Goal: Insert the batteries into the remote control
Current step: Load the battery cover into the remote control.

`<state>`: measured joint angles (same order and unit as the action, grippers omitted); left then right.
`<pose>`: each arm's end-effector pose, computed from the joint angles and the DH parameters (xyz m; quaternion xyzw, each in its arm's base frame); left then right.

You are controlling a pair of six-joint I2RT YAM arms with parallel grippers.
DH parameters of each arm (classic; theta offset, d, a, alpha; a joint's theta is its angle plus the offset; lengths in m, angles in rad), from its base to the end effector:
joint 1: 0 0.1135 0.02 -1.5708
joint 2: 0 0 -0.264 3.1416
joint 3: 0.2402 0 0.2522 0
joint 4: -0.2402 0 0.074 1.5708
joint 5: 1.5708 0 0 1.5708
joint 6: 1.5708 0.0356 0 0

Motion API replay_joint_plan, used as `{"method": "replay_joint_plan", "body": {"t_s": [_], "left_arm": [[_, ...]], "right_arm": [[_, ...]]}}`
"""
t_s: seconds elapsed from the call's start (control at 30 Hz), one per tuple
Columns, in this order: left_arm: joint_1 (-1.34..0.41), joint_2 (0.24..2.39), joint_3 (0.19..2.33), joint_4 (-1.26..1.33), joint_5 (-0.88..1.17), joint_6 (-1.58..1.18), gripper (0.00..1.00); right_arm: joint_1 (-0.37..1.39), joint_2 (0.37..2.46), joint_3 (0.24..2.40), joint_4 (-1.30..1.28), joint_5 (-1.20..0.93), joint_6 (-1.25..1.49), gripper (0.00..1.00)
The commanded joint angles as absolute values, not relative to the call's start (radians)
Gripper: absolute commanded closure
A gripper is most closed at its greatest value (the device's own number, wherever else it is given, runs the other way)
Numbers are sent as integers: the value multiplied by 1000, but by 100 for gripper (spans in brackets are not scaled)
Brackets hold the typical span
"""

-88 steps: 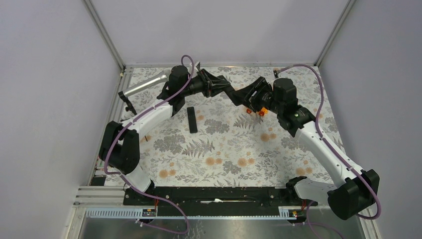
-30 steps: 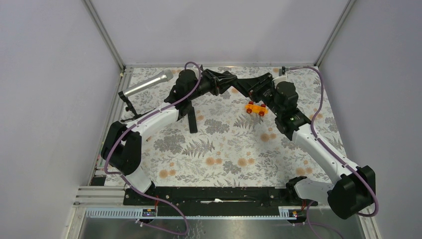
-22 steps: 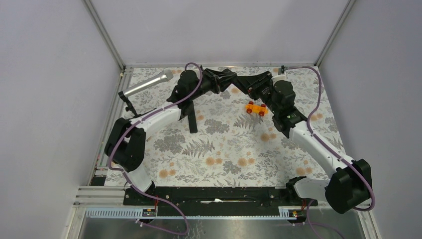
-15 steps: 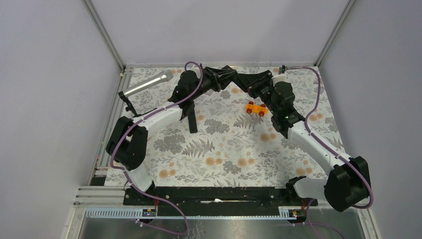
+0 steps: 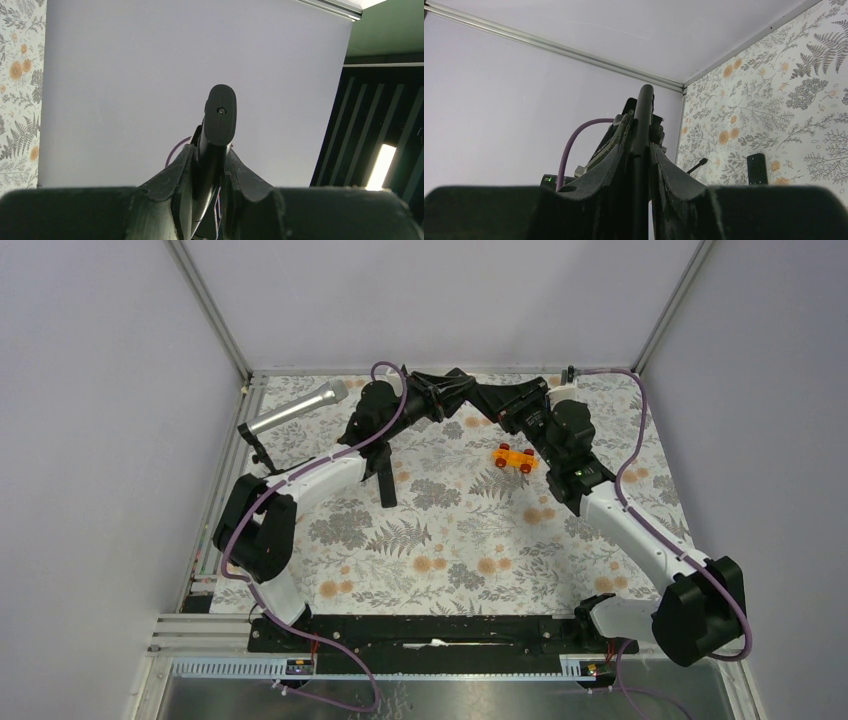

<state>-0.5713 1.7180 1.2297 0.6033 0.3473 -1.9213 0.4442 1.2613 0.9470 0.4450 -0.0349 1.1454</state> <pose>0.3383 -0.2319 0.3250 -0.3088 0.5922 -0.7336 0.1255 0.2701 0.1299 0.3606 0.2141 0.6237 0.5445 0.5183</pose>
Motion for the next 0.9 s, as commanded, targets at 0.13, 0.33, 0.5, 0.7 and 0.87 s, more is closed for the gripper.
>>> {"method": "replay_joint_plan", "body": {"t_s": [0.13, 0.33, 0.5, 0.7, 0.87], "left_arm": [[-626, 1620, 1296, 885, 442, -2179, 100], [-650, 1636, 1331, 886, 488, -2187, 100], [-666, 1630, 1307, 875, 509, -2181, 100], [-666, 1612, 1285, 869, 528, -2142, 100], [-631, 1578, 1262, 788, 549, -1991, 100]], "right_arm": [[472, 1306, 941, 308, -108, 1060, 72], [472, 1356, 942, 393, -126, 1083, 67], [472, 1383, 954, 433, -124, 1093, 67], [470, 1382, 968, 401, -113, 1104, 68], [457, 1363, 1013, 315, -131, 1083, 68]]}}
